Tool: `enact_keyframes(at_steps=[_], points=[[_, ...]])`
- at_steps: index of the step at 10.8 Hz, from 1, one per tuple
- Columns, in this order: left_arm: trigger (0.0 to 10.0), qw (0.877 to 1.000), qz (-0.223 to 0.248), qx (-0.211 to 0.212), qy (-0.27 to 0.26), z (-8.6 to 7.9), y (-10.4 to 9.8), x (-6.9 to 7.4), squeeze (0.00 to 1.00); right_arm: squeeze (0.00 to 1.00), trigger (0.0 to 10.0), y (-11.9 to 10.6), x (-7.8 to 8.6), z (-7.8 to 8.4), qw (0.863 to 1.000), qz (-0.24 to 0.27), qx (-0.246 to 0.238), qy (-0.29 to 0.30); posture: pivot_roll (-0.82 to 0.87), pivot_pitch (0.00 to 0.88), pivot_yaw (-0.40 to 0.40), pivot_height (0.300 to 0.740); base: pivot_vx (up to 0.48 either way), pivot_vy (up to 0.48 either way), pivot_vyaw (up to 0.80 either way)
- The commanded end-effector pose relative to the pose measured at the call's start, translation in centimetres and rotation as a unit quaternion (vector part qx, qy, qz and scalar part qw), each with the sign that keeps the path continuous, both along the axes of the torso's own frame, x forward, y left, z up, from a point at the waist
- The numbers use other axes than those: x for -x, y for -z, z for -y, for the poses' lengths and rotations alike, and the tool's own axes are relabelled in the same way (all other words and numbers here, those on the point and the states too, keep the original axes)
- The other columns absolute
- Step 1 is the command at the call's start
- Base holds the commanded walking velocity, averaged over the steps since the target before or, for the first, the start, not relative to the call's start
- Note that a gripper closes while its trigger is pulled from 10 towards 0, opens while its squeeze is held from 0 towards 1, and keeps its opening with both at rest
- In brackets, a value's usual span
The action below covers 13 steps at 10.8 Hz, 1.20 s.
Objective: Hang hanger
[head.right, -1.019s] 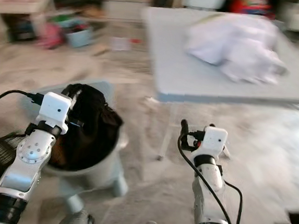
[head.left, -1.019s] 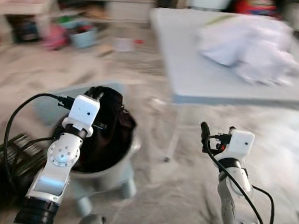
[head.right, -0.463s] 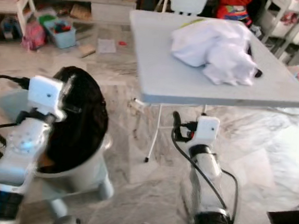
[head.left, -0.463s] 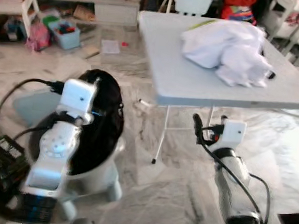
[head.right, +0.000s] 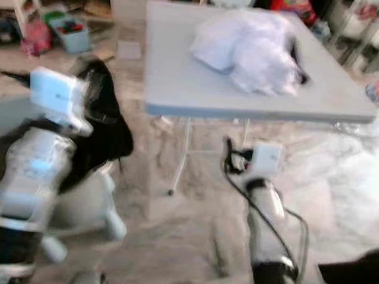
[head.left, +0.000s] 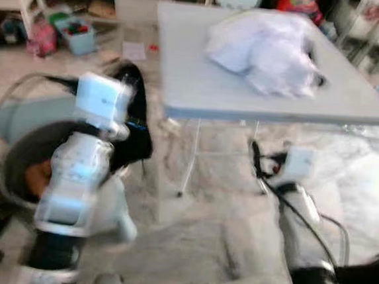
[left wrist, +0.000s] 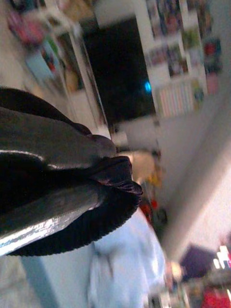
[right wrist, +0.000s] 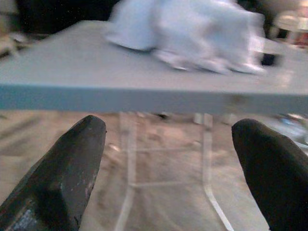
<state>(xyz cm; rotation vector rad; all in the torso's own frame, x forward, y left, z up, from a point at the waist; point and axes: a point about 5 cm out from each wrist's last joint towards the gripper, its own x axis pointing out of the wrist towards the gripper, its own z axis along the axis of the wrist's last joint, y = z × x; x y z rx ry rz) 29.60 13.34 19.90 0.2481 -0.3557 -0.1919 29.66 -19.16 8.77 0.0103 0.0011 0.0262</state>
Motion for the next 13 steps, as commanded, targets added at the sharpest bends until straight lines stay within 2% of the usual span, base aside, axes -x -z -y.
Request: enact_keyframes(at_steps=[1,6,9,11,12,13], points=[[10.0,1.0,0.029,-0.002,-0.005,-0.5,-1.5,0.2,0.0,0.0,10.0,-0.3,-0.3,-0.5,1.0,0.006,-0.004,-0.007,-0.01,0.032,-0.058,0.74,0.0,-0.382,0.0],[10.0,1.0,0.026,0.006,-0.006,0.1,-1.9,0.1,0.0,0.0,10.0,-0.3,-0.4,-0.9,1.0,0.003,-0.007,-0.013,-0.02,0.065,-0.063,0.74,0.0,-0.372,0.0],[10.0,0.999,0.016,0.012,-0.037,-0.1,-1.5,-0.3,0.0,0.0,10.0,-0.3,-0.3,-0.9,1.0,0.0,-0.004,-0.012,-0.02,0.073,-0.062,0.74,0.0,0.0,0.0],[10.0,1.0,0.002,0.011,-0.027,0.3,-1.1,-0.3,0.0,0.0,10.0,-0.1,-0.3,-1.1,1.0,-0.001,-0.006,-0.012,-0.02,0.073,-0.059,0.74,0.0,0.0,0.0],[10.0,0.999,-0.048,-0.005,-0.005,0.4,1.3,-0.1,0.0,0.0,10.0,-0.1,-0.4,-1.0,1.0,-0.002,-0.006,-0.01,-0.02,0.072,-0.057,0.74,0.0,0.0,0.0],[10.0,0.996,-0.089,-0.027,-0.004,-0.1,3.7,0.2,0.0,0.0,10.0,0.0,-0.3,-0.9,1.0,-0.004,-0.005,-0.008,-0.02,0.072,-0.057,0.74,0.0,0.0,0.0]])
